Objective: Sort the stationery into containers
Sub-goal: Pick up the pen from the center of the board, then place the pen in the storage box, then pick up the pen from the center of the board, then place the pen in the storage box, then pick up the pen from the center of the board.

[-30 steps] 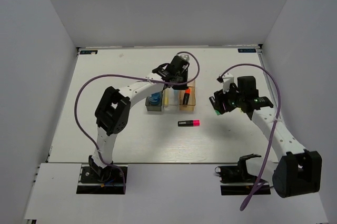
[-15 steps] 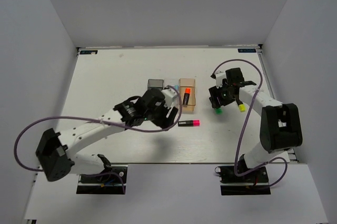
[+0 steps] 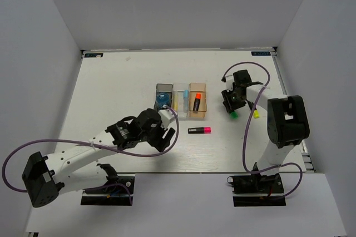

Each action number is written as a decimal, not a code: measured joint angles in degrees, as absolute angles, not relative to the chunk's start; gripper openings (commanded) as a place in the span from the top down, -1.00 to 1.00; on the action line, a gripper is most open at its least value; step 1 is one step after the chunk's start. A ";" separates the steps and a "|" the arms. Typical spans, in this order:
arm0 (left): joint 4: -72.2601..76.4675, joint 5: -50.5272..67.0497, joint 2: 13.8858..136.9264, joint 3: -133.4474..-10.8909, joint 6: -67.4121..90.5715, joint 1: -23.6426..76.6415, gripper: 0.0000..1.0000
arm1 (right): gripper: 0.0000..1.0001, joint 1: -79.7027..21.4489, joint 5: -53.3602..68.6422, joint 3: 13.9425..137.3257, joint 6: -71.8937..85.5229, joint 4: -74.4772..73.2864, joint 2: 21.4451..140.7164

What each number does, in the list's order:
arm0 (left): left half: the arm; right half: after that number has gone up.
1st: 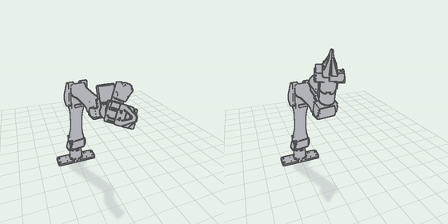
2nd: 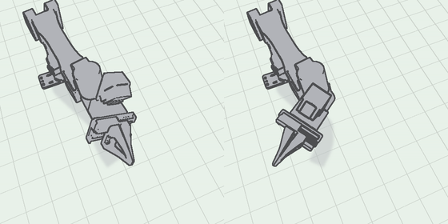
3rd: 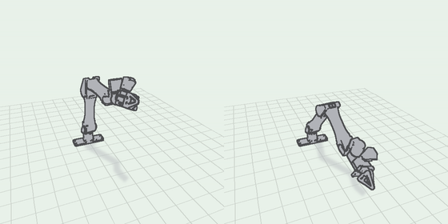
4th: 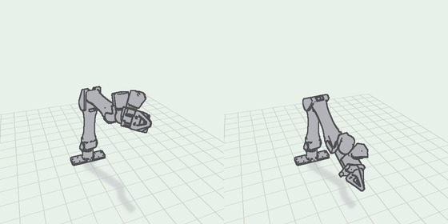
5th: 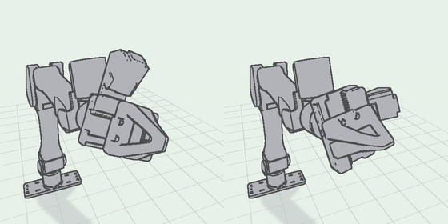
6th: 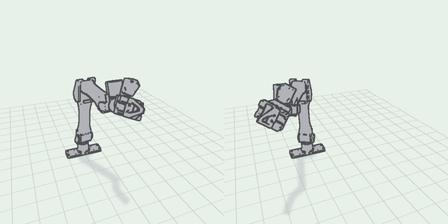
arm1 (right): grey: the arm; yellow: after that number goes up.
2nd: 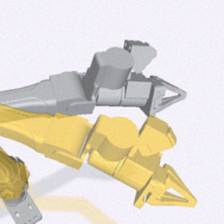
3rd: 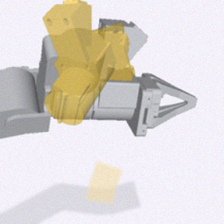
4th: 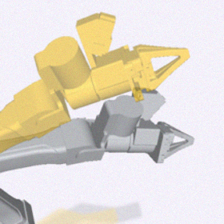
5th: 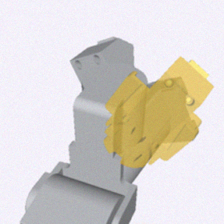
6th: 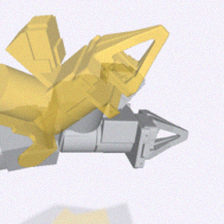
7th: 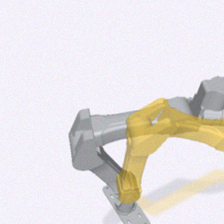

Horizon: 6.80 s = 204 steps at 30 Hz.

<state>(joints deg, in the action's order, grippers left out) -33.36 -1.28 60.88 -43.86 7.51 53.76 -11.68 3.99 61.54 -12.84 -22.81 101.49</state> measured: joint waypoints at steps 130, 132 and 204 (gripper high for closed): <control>-23.49 6.76 101.32 -87.79 7.35 44.84 1.00 | 0.50 -4.49 18.26 44.91 -18.02 -27.66 63.22; -23.57 3.51 104.27 -93.84 11.55 43.20 1.00 | -0.80 -4.27 17.98 44.91 -17.17 -27.35 63.24; -40.25 -11.25 44.75 -43.03 13.67 41.71 -0.99 | -0.21 7.38 6.28 67.09 -25.10 -27.03 103.98</control>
<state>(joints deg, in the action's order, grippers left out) -40.25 -11.25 44.75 -43.03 13.67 41.71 7.38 6.28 67.09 -25.10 -27.03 103.98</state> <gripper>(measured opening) 0.969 0.609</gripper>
